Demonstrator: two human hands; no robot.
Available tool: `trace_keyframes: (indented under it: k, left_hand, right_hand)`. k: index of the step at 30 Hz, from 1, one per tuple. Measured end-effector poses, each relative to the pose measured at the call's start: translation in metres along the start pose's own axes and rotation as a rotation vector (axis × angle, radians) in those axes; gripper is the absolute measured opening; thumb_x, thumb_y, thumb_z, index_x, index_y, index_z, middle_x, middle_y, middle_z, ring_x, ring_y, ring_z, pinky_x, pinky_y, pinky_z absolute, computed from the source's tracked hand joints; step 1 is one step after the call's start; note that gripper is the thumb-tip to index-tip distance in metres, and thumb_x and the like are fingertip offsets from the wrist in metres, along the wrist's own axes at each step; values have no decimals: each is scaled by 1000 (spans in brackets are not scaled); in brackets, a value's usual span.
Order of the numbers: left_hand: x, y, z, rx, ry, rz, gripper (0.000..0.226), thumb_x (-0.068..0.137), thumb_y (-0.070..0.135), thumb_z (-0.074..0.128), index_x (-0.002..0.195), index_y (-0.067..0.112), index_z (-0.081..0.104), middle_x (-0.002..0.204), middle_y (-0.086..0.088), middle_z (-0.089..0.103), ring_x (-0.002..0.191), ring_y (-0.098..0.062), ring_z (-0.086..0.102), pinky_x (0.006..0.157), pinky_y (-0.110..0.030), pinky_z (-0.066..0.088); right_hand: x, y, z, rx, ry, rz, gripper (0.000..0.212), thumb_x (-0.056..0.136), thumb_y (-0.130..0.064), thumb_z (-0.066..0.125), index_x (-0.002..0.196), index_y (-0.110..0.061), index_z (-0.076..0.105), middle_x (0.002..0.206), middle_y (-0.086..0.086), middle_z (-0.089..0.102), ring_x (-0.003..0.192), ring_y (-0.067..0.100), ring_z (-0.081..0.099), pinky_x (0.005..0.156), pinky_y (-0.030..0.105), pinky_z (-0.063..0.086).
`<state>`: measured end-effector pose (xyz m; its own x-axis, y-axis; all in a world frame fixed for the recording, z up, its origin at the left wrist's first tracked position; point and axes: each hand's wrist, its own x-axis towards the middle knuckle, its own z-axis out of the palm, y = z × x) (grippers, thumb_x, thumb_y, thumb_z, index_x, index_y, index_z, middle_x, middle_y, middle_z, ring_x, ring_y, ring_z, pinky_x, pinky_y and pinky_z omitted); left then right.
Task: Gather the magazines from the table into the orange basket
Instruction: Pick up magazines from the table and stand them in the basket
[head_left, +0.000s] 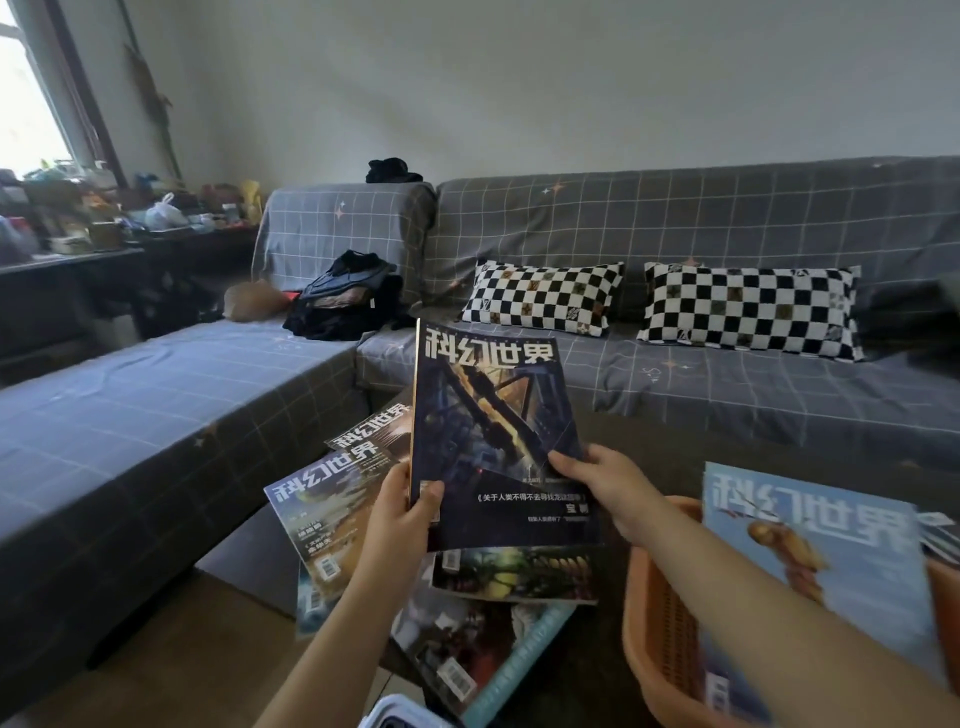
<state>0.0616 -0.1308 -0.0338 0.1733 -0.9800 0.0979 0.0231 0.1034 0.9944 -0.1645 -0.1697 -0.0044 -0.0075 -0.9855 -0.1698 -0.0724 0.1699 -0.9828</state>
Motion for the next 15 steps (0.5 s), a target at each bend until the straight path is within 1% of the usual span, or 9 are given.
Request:
trace_keyframes:
  k: [3, 4, 6, 8, 10, 11, 12, 14, 15]
  left_hand:
    - [-20, 14, 17, -51, -74, 0, 17, 95, 17, 57, 110, 25, 60, 104, 1, 71, 95, -21, 69, 82, -46, 57]
    - [-26, 17, 25, -83, -103, -7, 20, 95, 16, 56, 114, 22, 59, 105, 1, 71, 95, -20, 69, 82, -45, 57]
    - [-38, 23, 44, -143, -186, -21, 24, 95, 15, 56, 117, 22, 58, 108, -1, 71, 96, -20, 68, 78, -39, 56]
    - [-48, 29, 64, -165, -289, -24, 29, 95, 12, 56, 119, 29, 56, 110, 0, 70, 98, -20, 68, 74, -34, 56]
    - [-57, 31, 86, -153, -367, -59, 36, 94, 9, 56, 121, 33, 53, 109, 2, 72, 97, -18, 69, 70, -33, 57]
    - [-60, 30, 97, -155, -396, -92, 37, 94, 7, 55, 120, 33, 52, 106, 3, 73, 93, -17, 71, 66, -33, 58]
    - [-64, 29, 109, -165, -420, -134, 37, 94, 4, 54, 117, 33, 52, 102, 2, 74, 89, -18, 72, 62, -33, 58]
    - [-71, 25, 134, -185, -445, -215, 32, 94, 3, 54, 114, 27, 53, 101, -6, 74, 83, -24, 73, 59, -35, 57]
    - [-74, 22, 146, -178, -447, -236, 28, 94, 5, 55, 116, 22, 53, 103, -11, 72, 84, -27, 72, 60, -37, 57]
  right_hand:
    - [-34, -11, -25, 29, 27, -103, 25, 83, -16, 68, 106, -14, 60, 103, 11, 70, 92, 28, 67, 87, 47, 52]
    - [-45, -13, -34, 46, 50, -134, 24, 84, -13, 66, 106, -15, 58, 105, 10, 69, 93, 27, 67, 87, 47, 52]
    - [-65, -14, -53, 81, 95, -175, 30, 86, -8, 63, 114, -14, 54, 107, 9, 68, 94, 26, 66, 85, 44, 53]
    - [-86, -15, -74, 99, 147, -194, 37, 87, -6, 61, 120, -16, 50, 108, 9, 66, 93, 25, 66, 79, 41, 54]
    - [-105, -11, -97, 131, 200, -190, 37, 87, -4, 59, 120, -19, 49, 106, 9, 65, 89, 25, 66, 70, 36, 54]
    - [-113, -7, -108, 151, 228, -178, 37, 88, -3, 59, 120, -19, 48, 106, 10, 65, 89, 26, 66, 69, 38, 54]
    - [-120, -3, -120, 164, 253, -162, 37, 88, -2, 58, 119, -20, 48, 106, 11, 64, 90, 29, 66, 73, 42, 55]
    - [-134, 9, -143, 155, 302, -124, 37, 87, -2, 58, 118, -21, 49, 107, 11, 65, 92, 31, 66, 79, 48, 54]
    - [-139, 15, -154, 113, 333, -103, 36, 87, -4, 59, 117, -23, 50, 105, 8, 66, 90, 27, 67, 73, 43, 55]
